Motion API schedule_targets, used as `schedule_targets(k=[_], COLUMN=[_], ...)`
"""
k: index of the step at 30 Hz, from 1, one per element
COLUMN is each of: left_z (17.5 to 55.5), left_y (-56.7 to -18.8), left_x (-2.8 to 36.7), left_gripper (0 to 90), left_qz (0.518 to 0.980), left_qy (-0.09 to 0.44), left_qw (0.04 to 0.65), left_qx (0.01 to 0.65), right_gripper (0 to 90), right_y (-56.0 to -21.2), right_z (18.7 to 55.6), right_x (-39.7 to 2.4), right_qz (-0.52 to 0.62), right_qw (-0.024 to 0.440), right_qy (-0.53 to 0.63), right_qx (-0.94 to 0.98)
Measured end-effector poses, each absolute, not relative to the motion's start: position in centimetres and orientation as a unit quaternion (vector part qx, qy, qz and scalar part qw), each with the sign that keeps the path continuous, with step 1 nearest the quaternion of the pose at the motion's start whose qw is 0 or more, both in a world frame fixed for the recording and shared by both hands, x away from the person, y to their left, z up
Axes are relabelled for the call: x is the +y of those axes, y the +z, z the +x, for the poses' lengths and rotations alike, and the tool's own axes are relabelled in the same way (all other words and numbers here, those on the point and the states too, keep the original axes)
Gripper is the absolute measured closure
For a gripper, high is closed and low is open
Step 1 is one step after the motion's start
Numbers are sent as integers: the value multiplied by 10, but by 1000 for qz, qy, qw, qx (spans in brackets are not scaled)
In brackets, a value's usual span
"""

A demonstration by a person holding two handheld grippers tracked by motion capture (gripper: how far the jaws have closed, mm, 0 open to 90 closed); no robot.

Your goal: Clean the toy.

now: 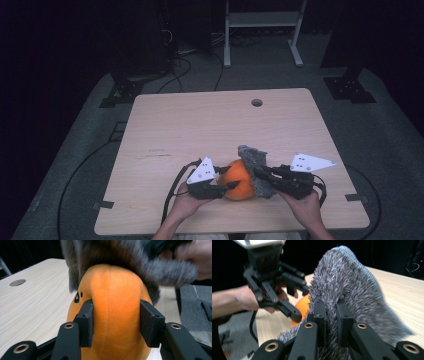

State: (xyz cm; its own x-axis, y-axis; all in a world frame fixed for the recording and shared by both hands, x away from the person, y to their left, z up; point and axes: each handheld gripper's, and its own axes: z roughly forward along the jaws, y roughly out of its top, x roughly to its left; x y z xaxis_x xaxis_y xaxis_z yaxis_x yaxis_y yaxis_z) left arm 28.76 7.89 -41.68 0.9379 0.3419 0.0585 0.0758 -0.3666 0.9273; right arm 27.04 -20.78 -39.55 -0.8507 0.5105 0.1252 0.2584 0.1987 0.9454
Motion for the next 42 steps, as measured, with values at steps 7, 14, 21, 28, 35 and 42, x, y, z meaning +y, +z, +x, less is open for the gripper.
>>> schedule_targets(k=[7,14,21,28,35,42], left_z=[293,280,273,276,268,265], left_y=[-430,-431,-432,-433,-434,-434], left_x=[69,60,60,57,55,52], left_gripper=[205,444,440,352,448,447], left_qz=[824,834,839,835,844,851], left_qy=[113,146,155,146,162,177], left_qw=[535,522,516,523,509,494], left_qx=[148,100,67,81,48,23], right_gripper=[800,801,803,800,802,804], right_y=[-409,-395,-404,-395,-401,-392], right_z=[283,263,282,267,282,273], right_x=[-220,-199,-229,-215,-228,-207], right_qz=[290,227,301,238,301,250], right_qw=[95,124,121,96,99,96], right_qy=[573,579,553,576,562,553], right_qx=[760,773,768,776,764,789])
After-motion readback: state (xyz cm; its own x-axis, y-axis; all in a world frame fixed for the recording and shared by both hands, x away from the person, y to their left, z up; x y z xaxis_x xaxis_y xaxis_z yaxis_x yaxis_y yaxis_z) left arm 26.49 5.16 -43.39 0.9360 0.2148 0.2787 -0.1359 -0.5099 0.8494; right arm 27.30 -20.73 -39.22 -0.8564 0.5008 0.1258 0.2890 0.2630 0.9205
